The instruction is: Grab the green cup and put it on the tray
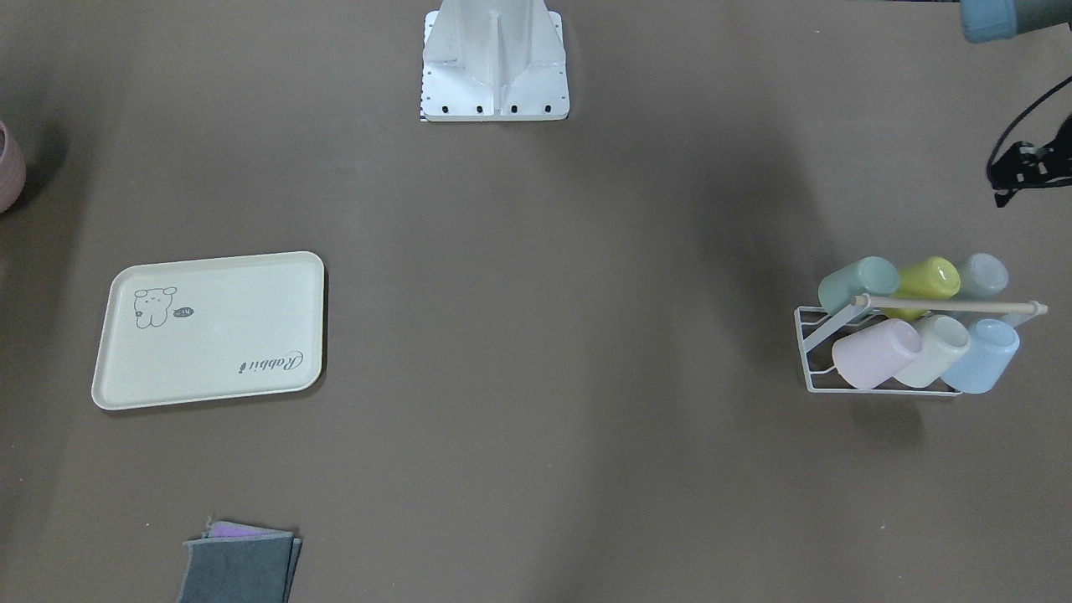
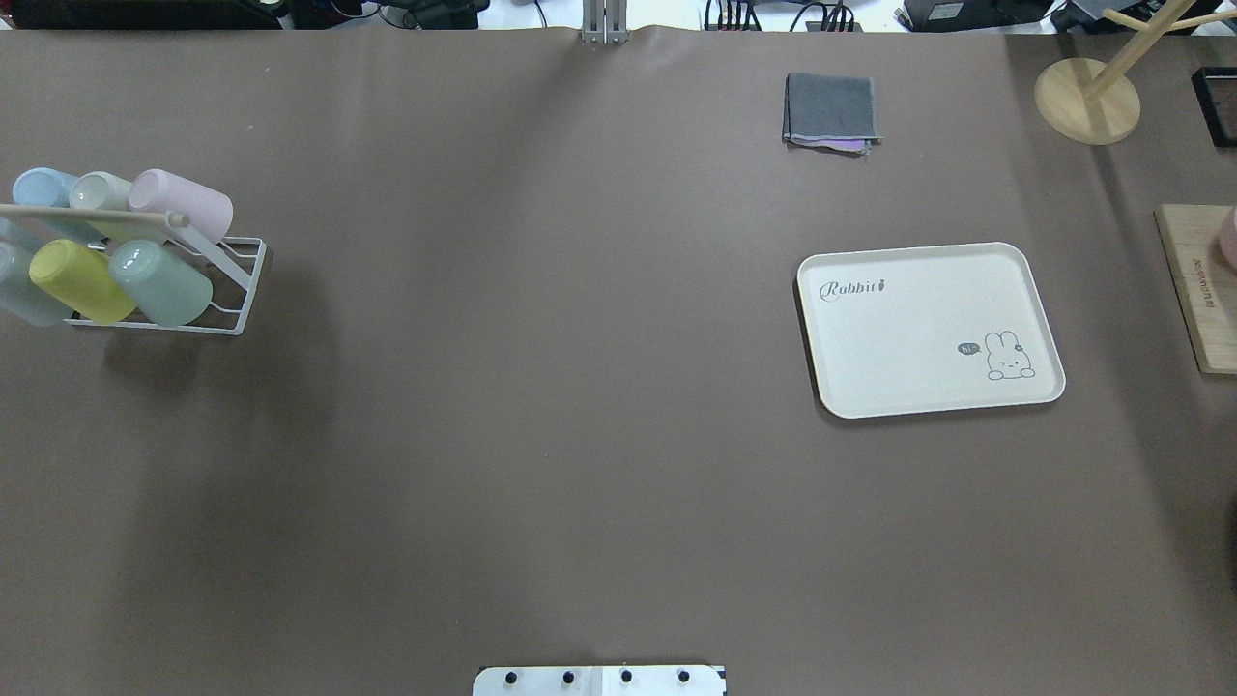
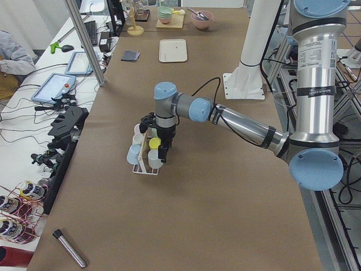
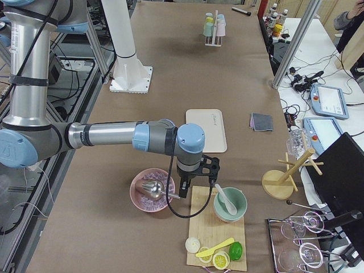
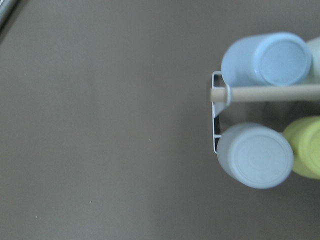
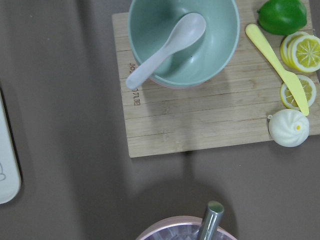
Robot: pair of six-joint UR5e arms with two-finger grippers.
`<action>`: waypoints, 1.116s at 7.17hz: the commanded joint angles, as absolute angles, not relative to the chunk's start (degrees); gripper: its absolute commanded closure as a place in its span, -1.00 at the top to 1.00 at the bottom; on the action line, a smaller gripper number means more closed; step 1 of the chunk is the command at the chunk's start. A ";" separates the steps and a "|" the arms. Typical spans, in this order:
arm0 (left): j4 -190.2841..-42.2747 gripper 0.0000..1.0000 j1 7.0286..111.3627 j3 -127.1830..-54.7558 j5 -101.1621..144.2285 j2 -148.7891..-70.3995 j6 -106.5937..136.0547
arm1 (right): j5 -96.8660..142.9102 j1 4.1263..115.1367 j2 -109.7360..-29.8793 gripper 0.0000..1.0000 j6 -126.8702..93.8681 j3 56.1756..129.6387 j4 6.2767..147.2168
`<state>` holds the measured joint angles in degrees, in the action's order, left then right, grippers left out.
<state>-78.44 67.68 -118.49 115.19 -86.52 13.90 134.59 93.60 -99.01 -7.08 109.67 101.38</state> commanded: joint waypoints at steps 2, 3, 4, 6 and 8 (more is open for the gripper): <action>-64.38 0.96 63.73 -129.01 109.98 -86.21 13.89 | 140.53 85.46 -97.56 1.00 -14.59 112.76 99.42; -56.51 0.96 58.33 -134.33 105.69 -86.31 13.71 | 140.89 81.34 -97.91 1.00 -14.59 111.63 93.66; -54.34 0.96 54.18 -136.21 98.51 -86.31 12.58 | 139.58 77.99 -97.56 1.00 -14.94 109.45 89.60; -52.65 0.96 44.84 -135.45 84.00 -88.76 1.38 | 137.82 72.01 -96.42 1.00 -20.44 102.97 76.02; -52.56 0.96 43.24 -127.40 73.96 -98.03 -13.90 | 132.91 66.99 -88.98 1.00 -28.01 91.55 66.74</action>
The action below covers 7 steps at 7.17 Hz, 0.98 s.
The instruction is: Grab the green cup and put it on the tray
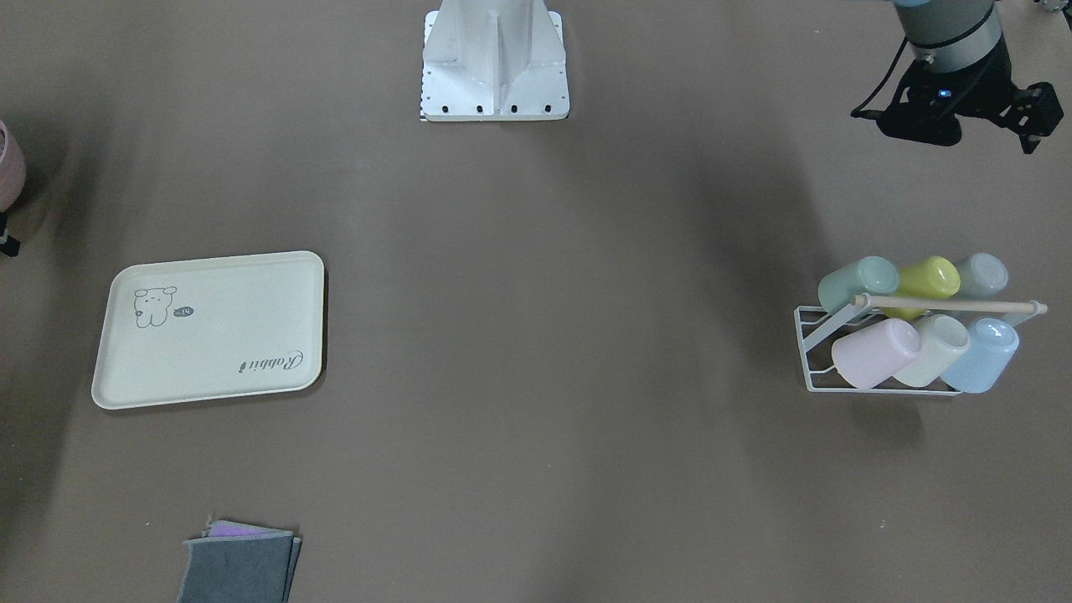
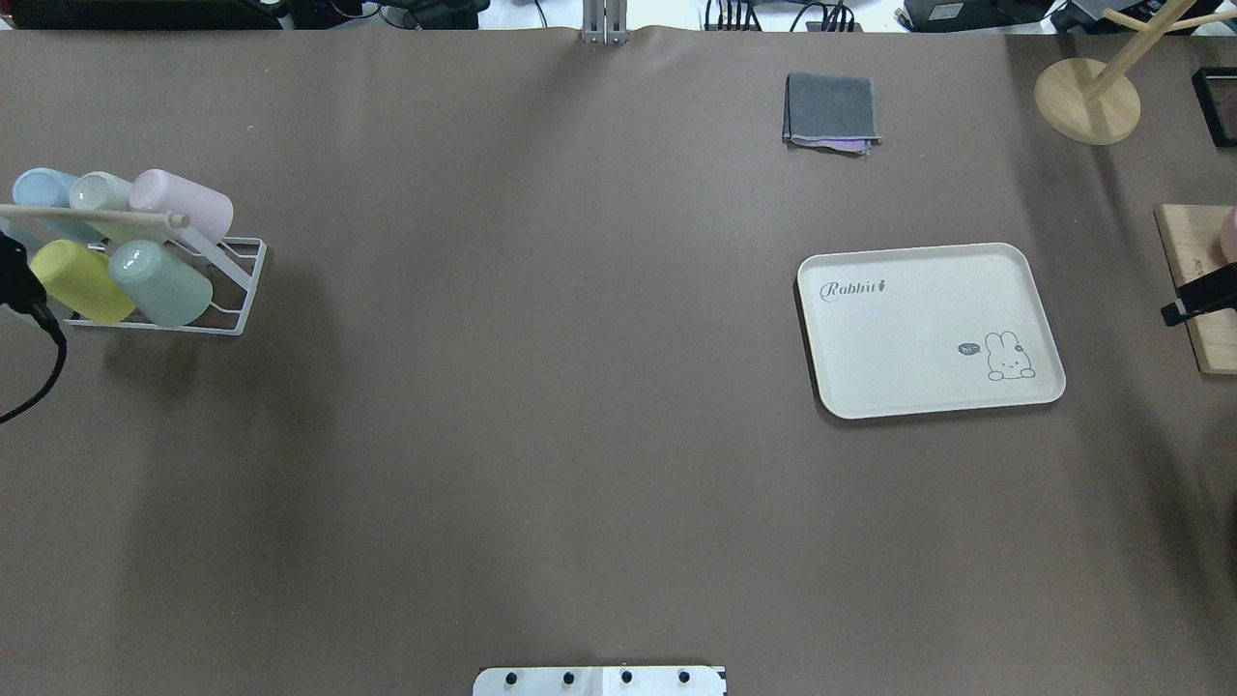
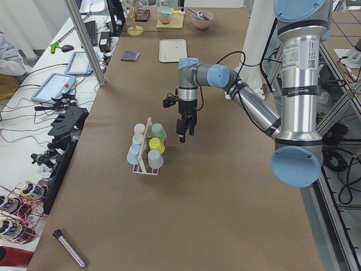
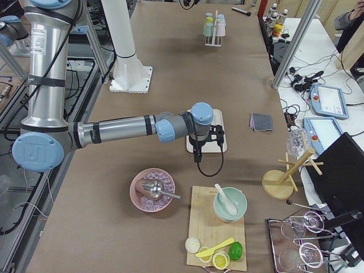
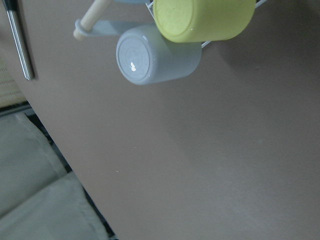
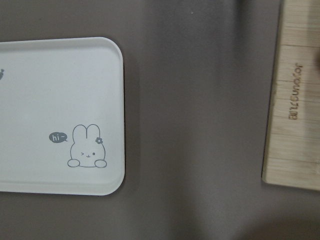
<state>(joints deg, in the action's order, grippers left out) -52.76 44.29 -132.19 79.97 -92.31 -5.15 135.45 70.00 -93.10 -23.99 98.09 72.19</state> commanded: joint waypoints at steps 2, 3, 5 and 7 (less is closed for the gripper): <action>-52.56 0.96 41.33 -120.96 67.45 -104.48 -22.27 | 134.11 64.70 -85.53 1.00 -32.42 87.30 66.45; -52.30 0.96 38.79 -121.02 63.06 -104.50 -25.20 | 134.12 63.73 -84.47 1.00 -32.78 86.58 66.53; -46.43 0.96 30.54 -121.03 54.19 -104.07 -28.29 | 134.21 61.53 -83.33 1.00 -33.05 84.92 66.53; -42.99 0.96 26.81 -118.32 47.58 -104.06 -32.32 | 134.12 60.38 -83.06 0.90 -33.13 83.85 66.53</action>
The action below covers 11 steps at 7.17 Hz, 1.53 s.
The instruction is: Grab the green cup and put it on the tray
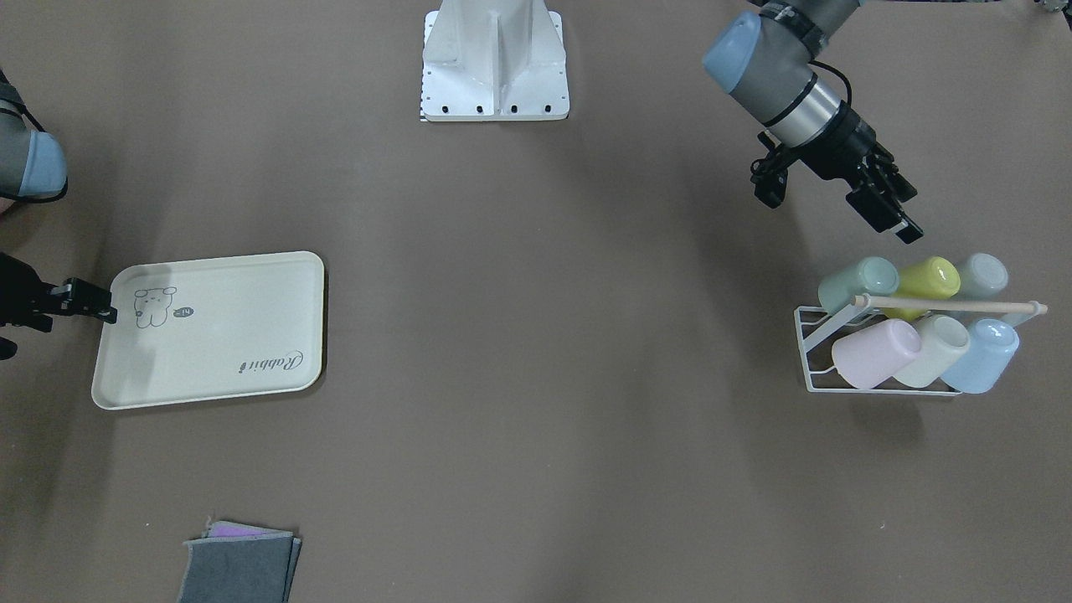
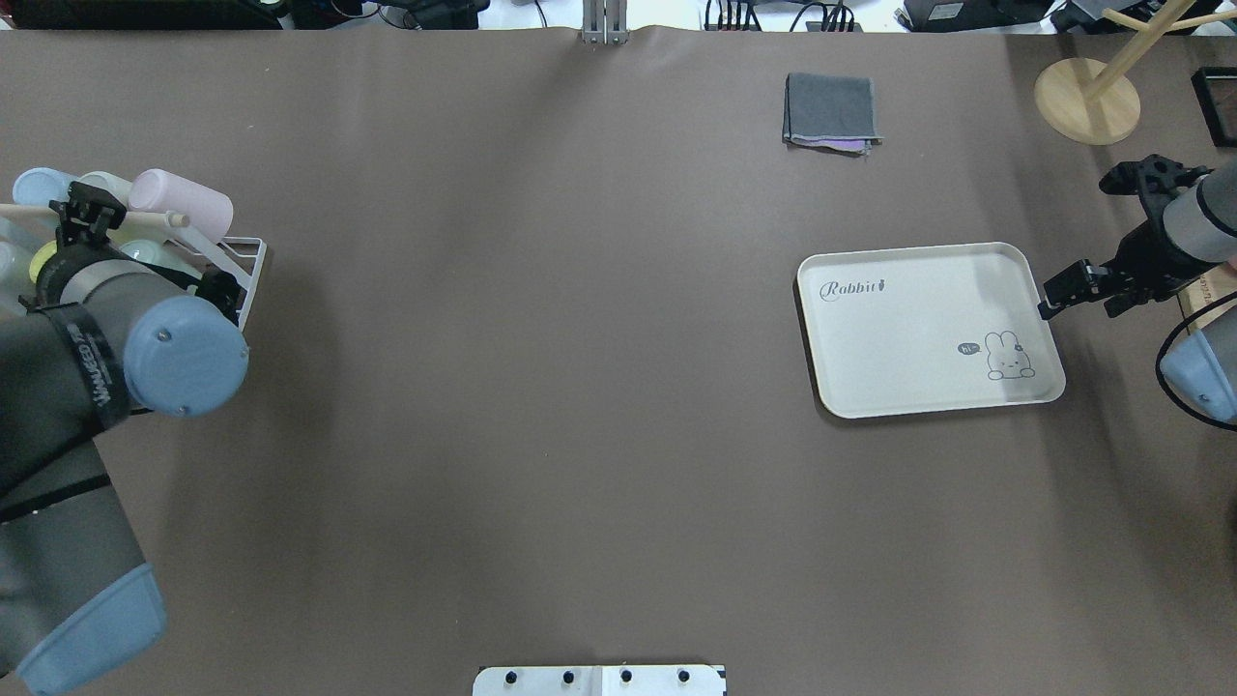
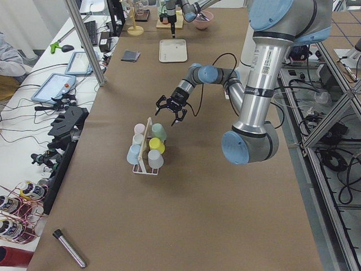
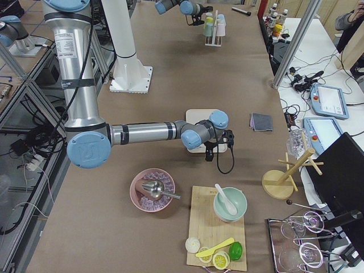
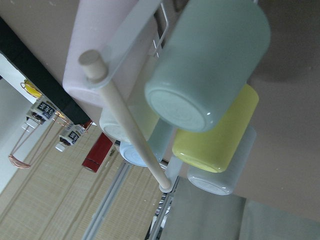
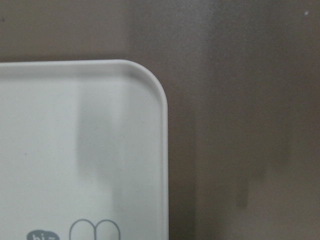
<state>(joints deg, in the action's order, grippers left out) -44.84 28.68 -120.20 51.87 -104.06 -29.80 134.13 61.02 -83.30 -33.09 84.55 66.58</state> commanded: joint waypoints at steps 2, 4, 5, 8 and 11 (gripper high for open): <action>-43.07 0.96 24.61 -115.94 43.61 -104.06 -34.98 | 134.03 58.90 -82.71 0.53 -34.53 83.59 66.53; -44.98 0.96 22.34 -113.21 43.33 -103.98 -35.07 | 134.12 58.71 -82.62 0.18 -34.54 83.41 66.53; -49.26 0.96 21.98 -113.03 43.33 -102.23 -36.03 | 134.03 58.62 -82.70 0.17 -34.54 83.32 66.45; -53.79 0.95 19.79 -110.93 38.80 -100.72 -42.98 | 133.95 58.54 -83.14 -0.34 -34.45 83.58 66.45; -52.22 0.95 18.64 -110.83 32.81 -100.63 -43.77 | 134.03 58.54 -83.32 -0.96 -34.45 83.67 66.45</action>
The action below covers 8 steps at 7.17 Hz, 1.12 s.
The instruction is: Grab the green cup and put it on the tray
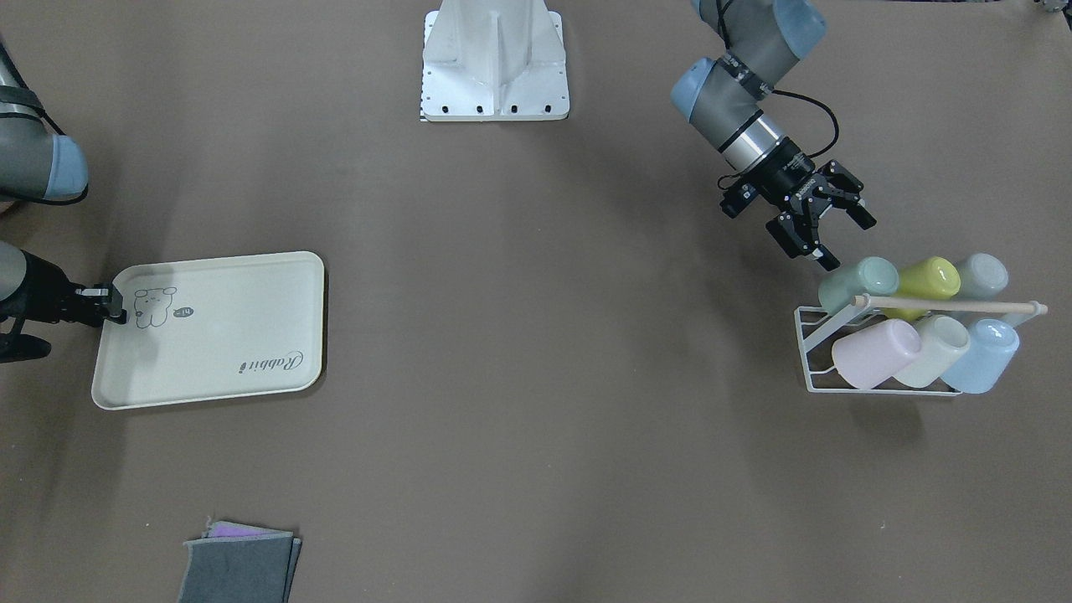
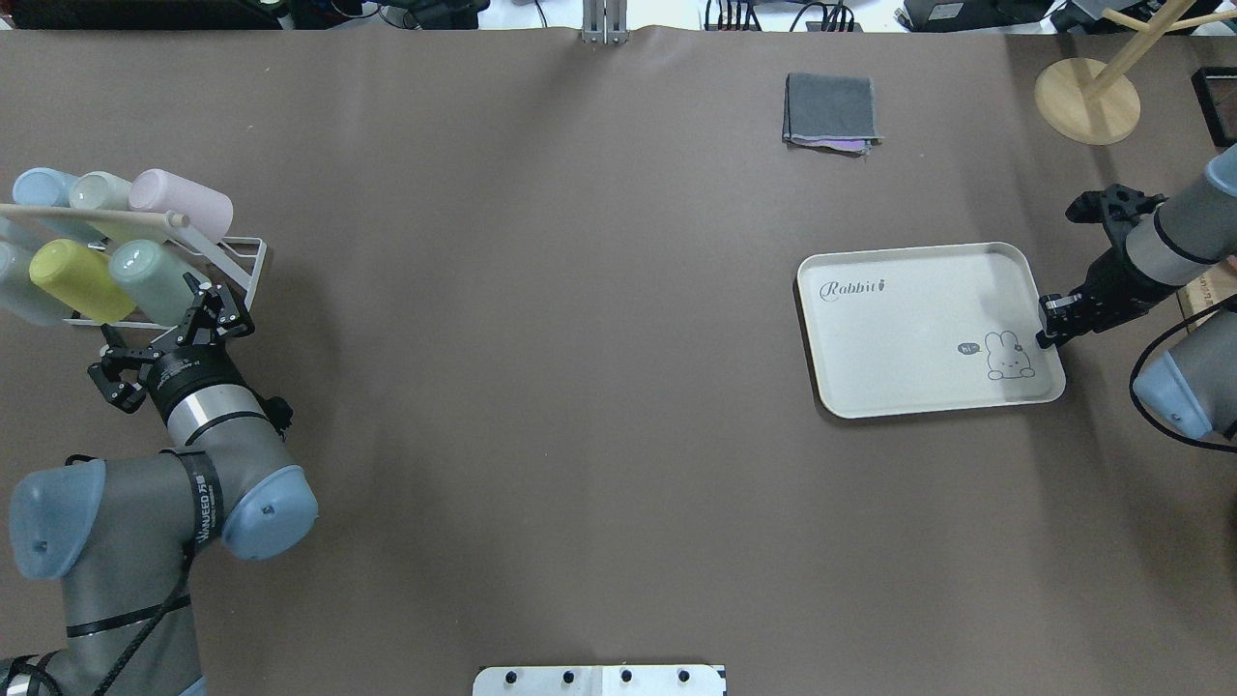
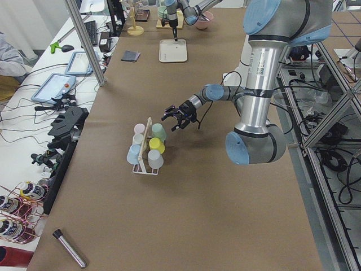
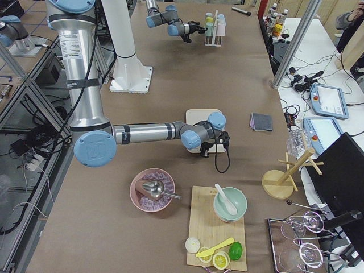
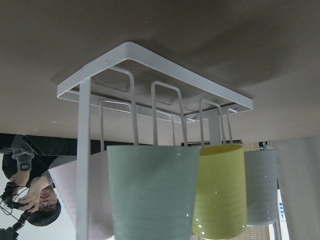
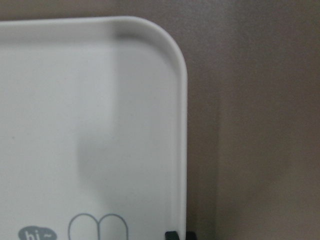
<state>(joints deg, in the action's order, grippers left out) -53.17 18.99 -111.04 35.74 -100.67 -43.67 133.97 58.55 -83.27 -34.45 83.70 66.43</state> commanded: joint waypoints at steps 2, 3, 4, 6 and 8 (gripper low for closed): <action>-50.54 0.95 18.98 -109.08 30.25 -100.72 -43.16 | 134.21 59.23 -83.06 -1.00 -34.54 84.63 66.45; -50.45 0.95 18.98 -108.64 30.41 -100.72 -42.20 | 136.21 60.89 -82.62 -1.00 -34.54 84.99 66.36; -50.01 0.95 18.90 -108.46 30.50 -100.64 -39.93 | 138.84 63.08 -82.18 -1.00 -34.54 84.99 65.31; -47.04 0.94 18.72 -107.31 30.50 -100.55 -33.51 | 142.63 66.61 -81.65 -1.00 -34.63 85.25 60.50; -46.93 0.94 18.63 -105.21 30.06 -100.72 -31.99 | 145.97 69.86 -80.87 -1.00 -34.63 85.25 58.36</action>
